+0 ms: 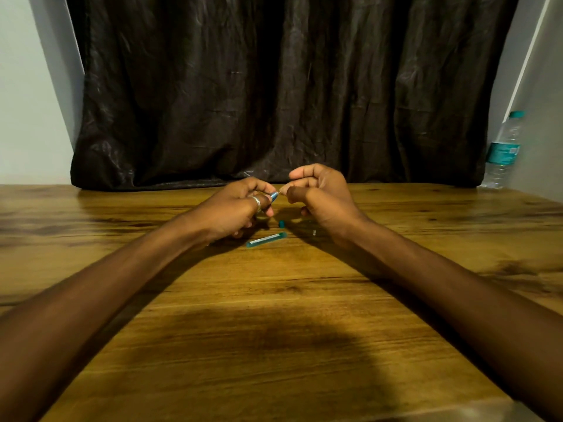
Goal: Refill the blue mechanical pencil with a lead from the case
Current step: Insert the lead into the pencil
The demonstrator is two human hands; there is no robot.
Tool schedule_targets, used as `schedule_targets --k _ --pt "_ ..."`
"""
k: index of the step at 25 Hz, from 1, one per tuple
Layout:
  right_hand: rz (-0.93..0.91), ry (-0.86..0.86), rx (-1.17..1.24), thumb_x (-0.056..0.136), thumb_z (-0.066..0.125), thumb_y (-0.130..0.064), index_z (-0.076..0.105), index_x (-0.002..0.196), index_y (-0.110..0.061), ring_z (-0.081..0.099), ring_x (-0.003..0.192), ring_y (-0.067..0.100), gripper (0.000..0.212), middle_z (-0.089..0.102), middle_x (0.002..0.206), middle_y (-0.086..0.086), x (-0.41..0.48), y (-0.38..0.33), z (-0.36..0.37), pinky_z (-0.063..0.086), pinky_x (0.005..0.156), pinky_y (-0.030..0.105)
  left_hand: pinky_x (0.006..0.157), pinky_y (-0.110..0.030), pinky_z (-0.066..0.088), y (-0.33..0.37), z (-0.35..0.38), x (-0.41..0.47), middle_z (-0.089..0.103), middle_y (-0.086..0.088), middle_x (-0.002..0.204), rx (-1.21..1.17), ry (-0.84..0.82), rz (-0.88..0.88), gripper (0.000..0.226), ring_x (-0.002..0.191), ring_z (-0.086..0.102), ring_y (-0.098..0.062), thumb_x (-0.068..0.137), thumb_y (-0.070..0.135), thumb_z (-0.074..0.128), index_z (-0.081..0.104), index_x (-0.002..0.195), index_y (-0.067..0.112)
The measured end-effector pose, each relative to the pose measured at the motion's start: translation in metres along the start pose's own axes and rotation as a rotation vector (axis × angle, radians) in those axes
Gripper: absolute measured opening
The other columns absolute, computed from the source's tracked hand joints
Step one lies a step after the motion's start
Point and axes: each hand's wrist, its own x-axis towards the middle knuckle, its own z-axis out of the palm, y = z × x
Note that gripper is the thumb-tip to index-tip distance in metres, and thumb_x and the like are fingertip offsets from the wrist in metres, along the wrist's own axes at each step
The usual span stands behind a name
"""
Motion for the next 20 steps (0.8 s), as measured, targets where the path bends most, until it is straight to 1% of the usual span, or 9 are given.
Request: schedule_targets --k 4,11,14,16,17,18,20 --pt "0.012 0.009 -0.014 0.084 0.070 -0.001 0.062 0.112 -0.006 0.065 0.077 0.013 0.029 0.077 0.099 0.016 0.000 -0.001 -0.002 0.045 0.045 0.013 0.045 -0.022 0.033 0.000 -0.001 0.001 0.070 0.004 0.091 0.007 0.000 0.001 0.016 0.058 0.045 -0.011 0.102 0.024 0.050 0.061 0.111 0.032" --pt "0.019 0.027 -0.017 0.084 0.067 0.002 0.061 0.112 -0.005 0.065 0.081 0.018 0.030 0.075 0.103 0.022 0.000 -0.003 -0.005 0.044 0.044 0.014 0.046 -0.024 0.034 -0.004 -0.003 0.003 0.071 0.004 0.091 0.017 0.001 0.006 0.015 0.057 0.045 -0.010 0.101 0.025 0.051 0.061 0.108 0.033" --pt "0.021 0.038 -0.026 0.084 0.066 0.003 0.062 0.111 -0.005 0.064 0.080 0.016 0.029 0.076 0.101 0.020 0.001 -0.003 -0.006 0.044 0.044 0.014 0.047 -0.023 0.038 -0.005 -0.003 0.005 0.070 0.004 0.084 0.039 0.001 0.023 0.013 0.054 0.049 -0.005 0.099 0.023 0.056 0.065 0.104 0.032" --pt "0.026 0.051 -0.044 0.084 0.065 0.002 0.063 0.111 -0.007 0.065 0.079 0.014 0.028 0.077 0.099 0.016 0.001 -0.004 -0.007 0.044 0.046 0.016 0.062 -0.025 0.045 -0.007 -0.005 0.005 0.071 0.002 0.080 0.132 0.014 0.061 0.007 0.062 0.057 -0.003 0.095 0.027 0.065 0.071 0.098 0.026" --pt "0.028 0.057 -0.045 0.085 0.065 0.001 0.063 0.111 -0.007 0.064 0.078 0.014 0.028 0.077 0.098 0.015 0.001 -0.004 -0.007 0.043 0.047 0.017 0.069 -0.027 0.046 -0.008 -0.008 0.005 0.073 0.001 0.079 0.209 0.012 0.088 0.011 0.066 0.059 -0.004 0.093 0.032 0.068 0.074 0.094 0.023" --pt "0.028 0.063 -0.043 0.085 0.064 0.001 0.062 0.110 -0.007 0.064 0.078 0.014 0.027 0.077 0.097 0.014 0.002 -0.004 -0.008 0.043 0.048 0.018 0.070 -0.029 0.045 -0.009 -0.010 0.004 0.072 0.001 0.076 0.291 0.000 0.105 0.017 0.067 0.059 -0.005 0.091 0.037 0.070 0.075 0.089 0.021" --pt "0.027 0.075 -0.038 0.086 0.064 -0.001 0.062 0.108 -0.009 0.063 0.076 0.014 0.024 0.077 0.093 0.011 0.002 -0.004 -0.009 0.042 0.047 0.020 0.065 -0.030 0.044 -0.011 -0.014 0.001 0.070 0.001 0.071 0.414 -0.027 0.092 0.028 0.065 0.059 -0.009 0.084 0.047 0.075 0.075 0.083 0.019"
